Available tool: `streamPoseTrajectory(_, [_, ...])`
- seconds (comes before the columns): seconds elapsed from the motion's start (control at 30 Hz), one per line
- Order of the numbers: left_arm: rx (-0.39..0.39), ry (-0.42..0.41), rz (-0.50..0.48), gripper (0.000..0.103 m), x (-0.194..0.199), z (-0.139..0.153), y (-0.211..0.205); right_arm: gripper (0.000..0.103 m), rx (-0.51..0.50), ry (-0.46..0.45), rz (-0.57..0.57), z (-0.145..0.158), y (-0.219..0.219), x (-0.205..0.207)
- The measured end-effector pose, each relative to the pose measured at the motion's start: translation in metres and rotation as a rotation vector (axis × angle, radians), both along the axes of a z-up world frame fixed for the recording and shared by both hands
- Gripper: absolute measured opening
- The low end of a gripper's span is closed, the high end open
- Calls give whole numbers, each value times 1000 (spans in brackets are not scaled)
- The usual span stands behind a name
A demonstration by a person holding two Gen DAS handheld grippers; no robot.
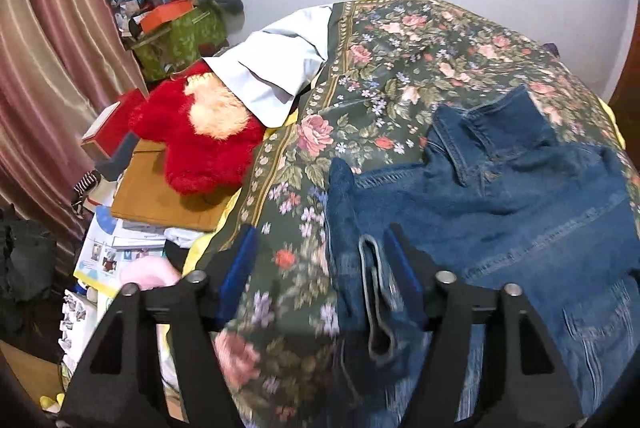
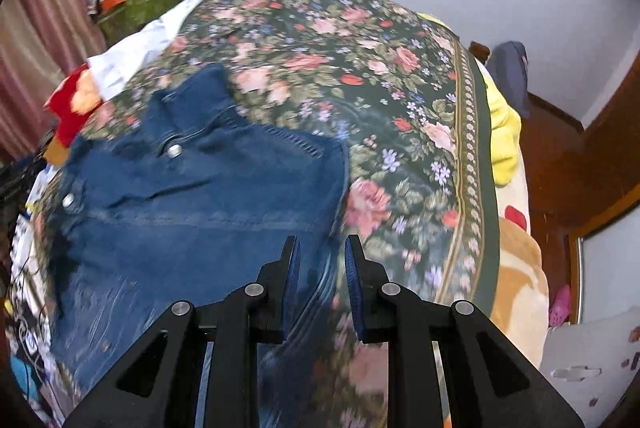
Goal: Fold large clothes
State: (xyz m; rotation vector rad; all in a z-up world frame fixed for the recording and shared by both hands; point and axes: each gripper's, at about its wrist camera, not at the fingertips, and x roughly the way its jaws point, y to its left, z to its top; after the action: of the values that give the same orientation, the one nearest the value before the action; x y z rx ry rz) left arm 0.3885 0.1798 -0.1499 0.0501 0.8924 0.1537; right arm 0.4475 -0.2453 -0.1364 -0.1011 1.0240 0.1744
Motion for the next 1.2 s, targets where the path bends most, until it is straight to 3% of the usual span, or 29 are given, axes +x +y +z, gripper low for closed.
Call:
streamPoseTrajectory(0.2, [-37,26,-43,81,-51,-7,-3,18,59,37,36,3,7,-60])
streamPoseTrajectory(0.43, [-52,134,-23,81,-117,-56,0,18,87,132,74,-25,11,-128])
streamPoseTrajectory(0.53, [-53,186,-6,81,-138,-78,2,18,44,190,94,-51,17,-150])
streamPoseTrajectory(0.67, [-74,229,27,81,-161,-96,10,21,2,112,103,-63,20,-171])
streamPoseTrajectory(0.7, [-82,234,33,81,-166,-98,11,25,-22,103,107,-62,22,-174])
streamPoseTrajectory(0.73, [-87,238,39,81,-171,-101,13,37,-62,94,104,-61,24,-177])
streamPoseTrajectory(0.77, [-92,240,44,81,-176,-102,14,60,-130,77,83,-60,27,-180])
streamPoseTrajectory(0.83, [-106,241,48,81,-183,-104,15,87,-223,39,44,-57,27,-183])
streamPoseTrajectory(0.87, [-121,241,51,81,-187,-106,16,87,-227,25,45,-55,27,-186])
streamPoseTrajectory(1.0, [-190,251,65,81,-199,-113,20,87,-112,61,28,-47,13,-192])
streamPoseTrajectory(1.2, [-289,290,106,82,-211,-134,20,87,213,88,-46,-30,-2,-208])
